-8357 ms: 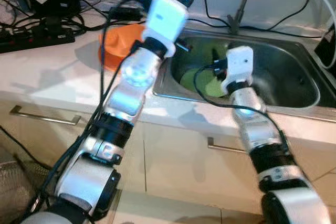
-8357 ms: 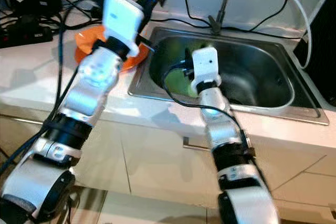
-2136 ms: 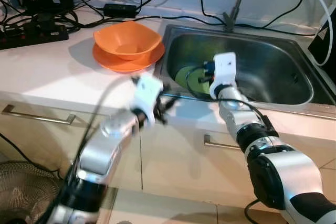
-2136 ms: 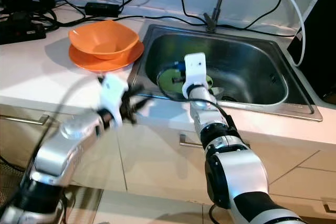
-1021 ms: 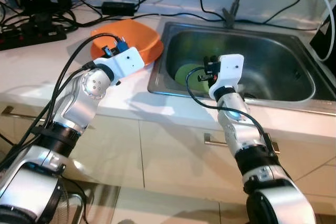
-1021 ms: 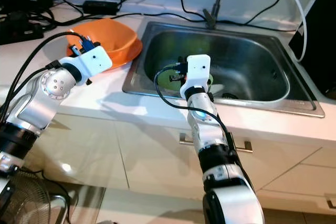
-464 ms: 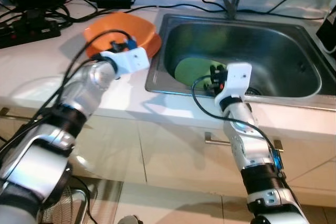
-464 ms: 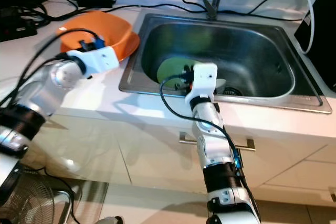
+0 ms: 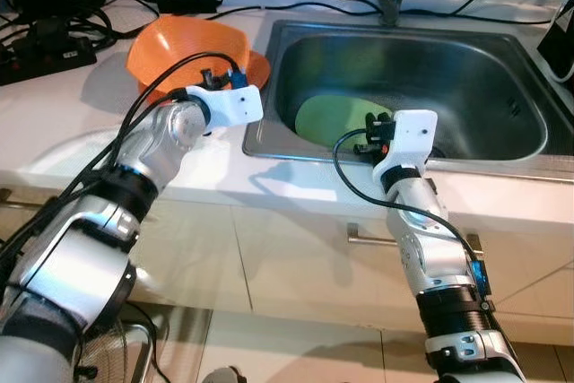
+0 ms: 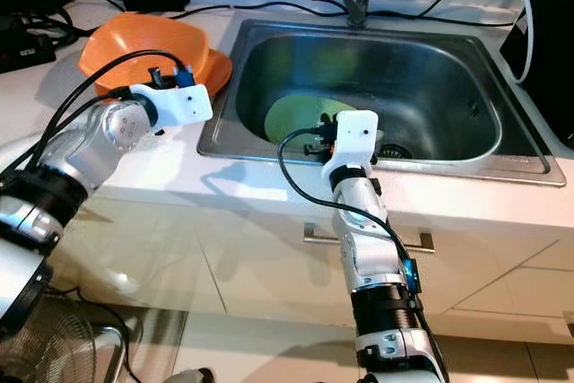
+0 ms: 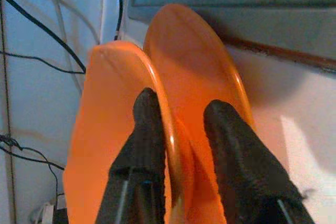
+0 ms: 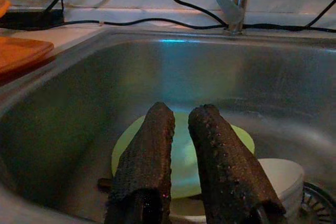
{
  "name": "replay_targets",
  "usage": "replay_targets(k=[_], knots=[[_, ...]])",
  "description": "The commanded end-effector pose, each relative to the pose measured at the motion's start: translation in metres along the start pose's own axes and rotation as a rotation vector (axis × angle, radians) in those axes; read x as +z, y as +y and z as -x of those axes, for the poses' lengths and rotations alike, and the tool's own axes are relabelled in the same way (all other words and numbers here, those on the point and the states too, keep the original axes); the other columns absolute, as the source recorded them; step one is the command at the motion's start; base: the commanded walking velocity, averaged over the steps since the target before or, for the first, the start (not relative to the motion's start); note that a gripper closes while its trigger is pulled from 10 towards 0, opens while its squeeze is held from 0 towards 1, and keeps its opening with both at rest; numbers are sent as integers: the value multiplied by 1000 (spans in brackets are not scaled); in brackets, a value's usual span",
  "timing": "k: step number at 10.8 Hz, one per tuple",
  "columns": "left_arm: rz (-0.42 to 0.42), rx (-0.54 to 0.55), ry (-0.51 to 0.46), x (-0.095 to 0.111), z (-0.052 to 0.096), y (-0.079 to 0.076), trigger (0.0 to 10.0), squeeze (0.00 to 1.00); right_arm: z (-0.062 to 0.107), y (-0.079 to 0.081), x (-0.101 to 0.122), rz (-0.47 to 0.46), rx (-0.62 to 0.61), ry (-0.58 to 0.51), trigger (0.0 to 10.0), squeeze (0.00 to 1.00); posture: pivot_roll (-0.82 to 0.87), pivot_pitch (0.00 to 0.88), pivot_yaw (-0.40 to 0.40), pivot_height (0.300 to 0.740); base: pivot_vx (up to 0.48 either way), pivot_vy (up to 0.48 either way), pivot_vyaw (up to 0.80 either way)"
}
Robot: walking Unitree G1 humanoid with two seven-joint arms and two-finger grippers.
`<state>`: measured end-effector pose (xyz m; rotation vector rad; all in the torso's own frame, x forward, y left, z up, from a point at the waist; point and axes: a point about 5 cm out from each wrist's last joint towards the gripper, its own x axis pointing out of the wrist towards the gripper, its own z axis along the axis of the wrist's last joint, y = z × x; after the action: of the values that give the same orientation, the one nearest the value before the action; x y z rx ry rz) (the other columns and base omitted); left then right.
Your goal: Kitchen organization
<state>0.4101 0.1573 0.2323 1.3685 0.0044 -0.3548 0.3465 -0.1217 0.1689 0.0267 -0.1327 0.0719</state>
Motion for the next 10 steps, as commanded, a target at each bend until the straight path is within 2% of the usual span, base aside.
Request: replay_targets(k=[1,8,10], knots=[[-20,-15,0,0,-1,1,0,0,-1,0,4,-2,-7,-1,10000,0,140,117,27,740,0,0,0],[-68,30,43,-13,3,13,0,0,-7,6,5,-17,3,-5,10000,0,174,88,26,740,0,0,0],[-115,149,16,-12,8,27,0,0,-6,9,2,-21,15,6,10000,0,181,89,27,740,0,0,0]])
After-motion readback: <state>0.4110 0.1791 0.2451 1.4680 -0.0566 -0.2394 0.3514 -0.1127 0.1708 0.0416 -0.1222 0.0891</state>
